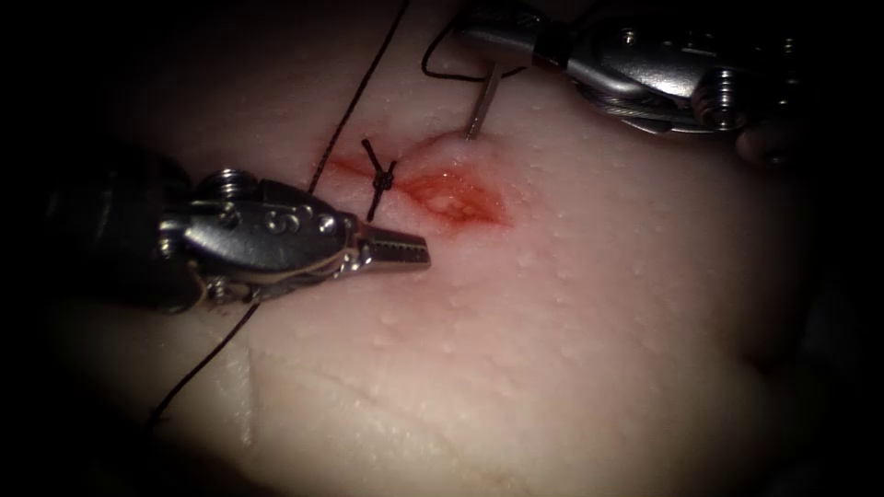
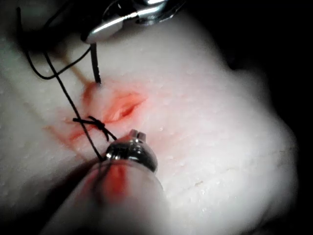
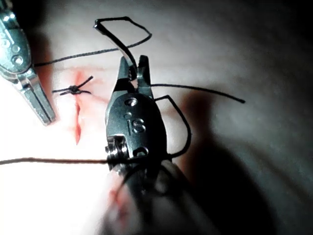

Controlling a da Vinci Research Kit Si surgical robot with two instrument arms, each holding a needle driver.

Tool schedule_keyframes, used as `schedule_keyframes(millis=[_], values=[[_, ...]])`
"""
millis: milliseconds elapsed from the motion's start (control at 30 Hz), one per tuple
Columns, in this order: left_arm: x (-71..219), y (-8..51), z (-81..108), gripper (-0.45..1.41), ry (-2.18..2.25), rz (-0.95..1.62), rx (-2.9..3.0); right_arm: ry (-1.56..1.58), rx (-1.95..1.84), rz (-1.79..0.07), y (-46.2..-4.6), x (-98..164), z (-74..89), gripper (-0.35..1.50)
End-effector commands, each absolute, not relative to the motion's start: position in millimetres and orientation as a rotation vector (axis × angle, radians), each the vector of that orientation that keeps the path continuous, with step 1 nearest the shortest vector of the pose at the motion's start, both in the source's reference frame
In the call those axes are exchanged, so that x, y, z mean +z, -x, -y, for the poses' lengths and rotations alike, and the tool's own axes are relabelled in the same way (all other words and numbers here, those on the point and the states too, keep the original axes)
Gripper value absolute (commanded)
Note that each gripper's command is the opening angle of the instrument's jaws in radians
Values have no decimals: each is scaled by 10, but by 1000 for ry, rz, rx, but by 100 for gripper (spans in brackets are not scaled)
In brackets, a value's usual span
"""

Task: Wound Closure
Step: Right hand pushes needle through skin above cut

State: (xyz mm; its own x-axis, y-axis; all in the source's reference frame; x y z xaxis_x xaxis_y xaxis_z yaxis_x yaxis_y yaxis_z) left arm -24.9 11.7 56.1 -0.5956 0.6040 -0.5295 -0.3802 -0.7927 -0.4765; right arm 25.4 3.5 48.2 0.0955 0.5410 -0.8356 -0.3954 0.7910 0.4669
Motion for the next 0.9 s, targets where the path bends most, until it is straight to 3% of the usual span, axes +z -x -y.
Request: schedule_keyframes(millis=[33,900], values=[[565,254,-109,-3,944,432,2356,-157,721,-1301,-261,488,-29,-35],[565,254,-105,-3,945,426,2363,-466,1028,-1284,-251,528,-34,-35]])
